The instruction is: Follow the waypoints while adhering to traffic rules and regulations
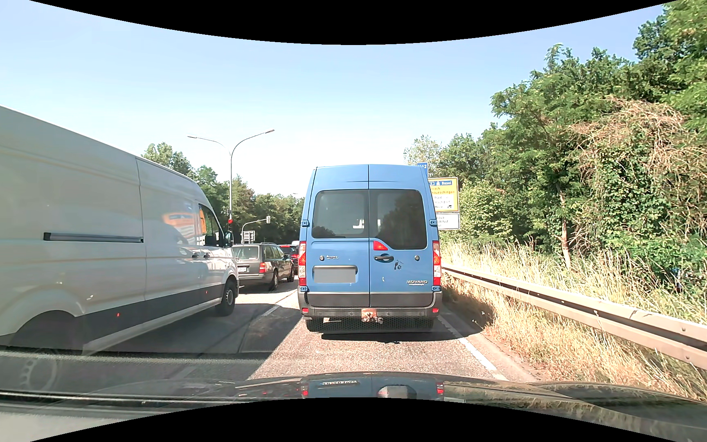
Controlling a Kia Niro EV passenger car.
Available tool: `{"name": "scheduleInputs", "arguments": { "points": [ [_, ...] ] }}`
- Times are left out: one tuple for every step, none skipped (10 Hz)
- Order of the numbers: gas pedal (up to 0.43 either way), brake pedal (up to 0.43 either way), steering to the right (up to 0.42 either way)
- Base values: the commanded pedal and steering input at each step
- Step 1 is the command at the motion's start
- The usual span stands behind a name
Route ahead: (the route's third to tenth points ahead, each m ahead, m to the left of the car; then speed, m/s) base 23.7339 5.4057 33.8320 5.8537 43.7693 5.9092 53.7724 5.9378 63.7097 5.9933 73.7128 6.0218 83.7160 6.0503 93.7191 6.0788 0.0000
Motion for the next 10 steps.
{"name": "scheduleInputs", "arguments": {
  "points": [
    [0.0,0.189,-0.003],
    [0.0,0.189,-0.003],
    [0.0,0.189,-0.002],
    [0.0,0.189,-0.003],
    [0.0,0.189,-0.003],
    [0.0,0.189,-0.003],
    [0.0,0.189,-0.003],
    [0.0,0.189,-0.003],
    [0.0,0.183,-0.003],
    [0.0,0.189,-0.003]
  ]
}}
